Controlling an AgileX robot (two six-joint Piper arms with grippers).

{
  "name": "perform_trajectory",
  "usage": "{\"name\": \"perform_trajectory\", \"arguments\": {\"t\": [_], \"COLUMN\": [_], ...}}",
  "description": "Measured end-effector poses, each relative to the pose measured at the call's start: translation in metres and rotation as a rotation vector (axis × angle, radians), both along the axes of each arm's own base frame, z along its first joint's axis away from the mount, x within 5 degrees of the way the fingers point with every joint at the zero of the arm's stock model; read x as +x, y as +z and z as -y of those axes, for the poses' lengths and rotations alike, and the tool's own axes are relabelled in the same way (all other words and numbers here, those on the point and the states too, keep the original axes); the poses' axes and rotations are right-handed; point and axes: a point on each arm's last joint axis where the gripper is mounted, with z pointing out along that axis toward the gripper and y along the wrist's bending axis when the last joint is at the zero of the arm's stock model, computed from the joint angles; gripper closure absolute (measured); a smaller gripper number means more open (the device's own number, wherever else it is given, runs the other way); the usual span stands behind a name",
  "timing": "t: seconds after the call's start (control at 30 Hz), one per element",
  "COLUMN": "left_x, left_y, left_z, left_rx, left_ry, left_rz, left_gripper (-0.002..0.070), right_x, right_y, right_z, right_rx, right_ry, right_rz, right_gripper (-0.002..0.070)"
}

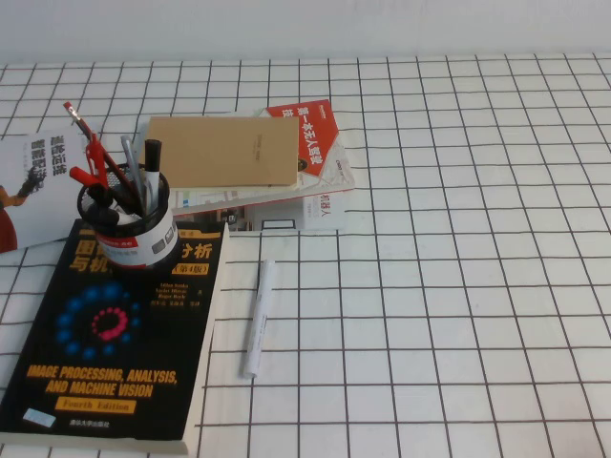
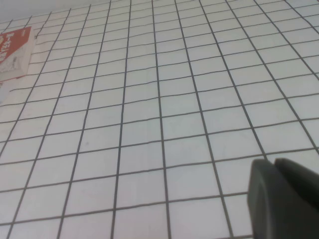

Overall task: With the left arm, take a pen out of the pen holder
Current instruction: 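Take a marker out of the pen holder and lay it on the table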

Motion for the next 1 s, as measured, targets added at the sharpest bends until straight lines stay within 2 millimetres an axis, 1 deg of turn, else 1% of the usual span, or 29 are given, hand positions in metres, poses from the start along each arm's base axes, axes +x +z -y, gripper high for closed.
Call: {"name": "perform_trajectory", "arguments": {"t": [1.0], "left_x": [0.0], "left_y": [-0.0001], "left_z": [-0.0007], "left_rx": [0.021], "left_ry": [0.002], "left_rz": [-0.001], "left_gripper": [0.0677], "right_x": [0.0], "right_y": [0.0], "right_z": [0.0], "right_rx": [0.0], "right_ry": [0.0], "right_rz": [0.0], "right_gripper": [0.0693]}}
